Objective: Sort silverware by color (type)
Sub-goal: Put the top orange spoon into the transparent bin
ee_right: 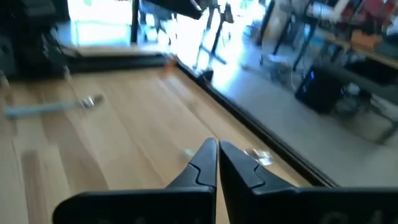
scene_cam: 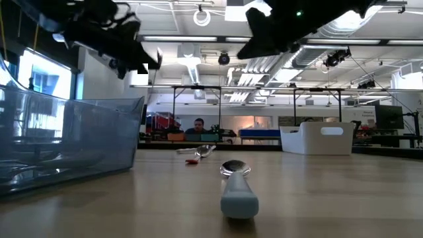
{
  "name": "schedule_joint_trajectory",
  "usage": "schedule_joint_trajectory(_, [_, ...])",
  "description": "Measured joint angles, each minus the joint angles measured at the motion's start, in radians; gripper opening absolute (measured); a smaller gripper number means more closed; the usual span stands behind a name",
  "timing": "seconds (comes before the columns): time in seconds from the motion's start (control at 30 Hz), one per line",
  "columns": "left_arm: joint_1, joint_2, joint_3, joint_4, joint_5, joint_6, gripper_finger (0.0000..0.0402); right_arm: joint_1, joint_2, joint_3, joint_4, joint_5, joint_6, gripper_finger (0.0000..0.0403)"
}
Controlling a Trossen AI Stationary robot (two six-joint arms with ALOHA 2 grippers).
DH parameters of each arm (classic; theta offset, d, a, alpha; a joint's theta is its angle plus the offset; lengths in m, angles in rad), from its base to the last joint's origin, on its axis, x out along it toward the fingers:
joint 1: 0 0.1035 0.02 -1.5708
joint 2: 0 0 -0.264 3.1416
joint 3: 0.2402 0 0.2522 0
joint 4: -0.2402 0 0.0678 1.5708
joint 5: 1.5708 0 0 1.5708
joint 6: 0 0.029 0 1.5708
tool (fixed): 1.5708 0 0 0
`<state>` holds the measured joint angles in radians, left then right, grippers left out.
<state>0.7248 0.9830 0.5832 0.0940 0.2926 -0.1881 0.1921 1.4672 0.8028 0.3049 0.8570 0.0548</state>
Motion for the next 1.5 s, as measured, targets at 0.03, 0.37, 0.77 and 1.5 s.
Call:
schedule_joint_trajectory(0.03, [-0.028, -0.024, -0.051, 0.106, -0.002, -0.051, 0.0001, 0.0, 0.041, 0.0, 0.088, -0.001, -0.031, 0.0002])
schedule_joint_trajectory(0.37, [-0.308, -0.018, -0.232, 0.667, -0.25, -0.163, 0.0001, -0.027, 0.332, 0.263, 0.336, -0.069, -0.177, 0.0095])
schedule_joint_trajectory(0.77, [-0.458, -0.012, -0.231, 0.78, -0.329, -0.116, 0.0001, -0.087, 0.484, 0.527, 0.31, -0.023, -0.322, 0.0169])
schedule_joint_trajectory(1.5, [-0.531, -0.012, -0.231, 0.803, -0.375, -0.11, 0.0023, -0.132, 0.471, 0.531, 0.251, -0.072, -0.301, 0.0002])
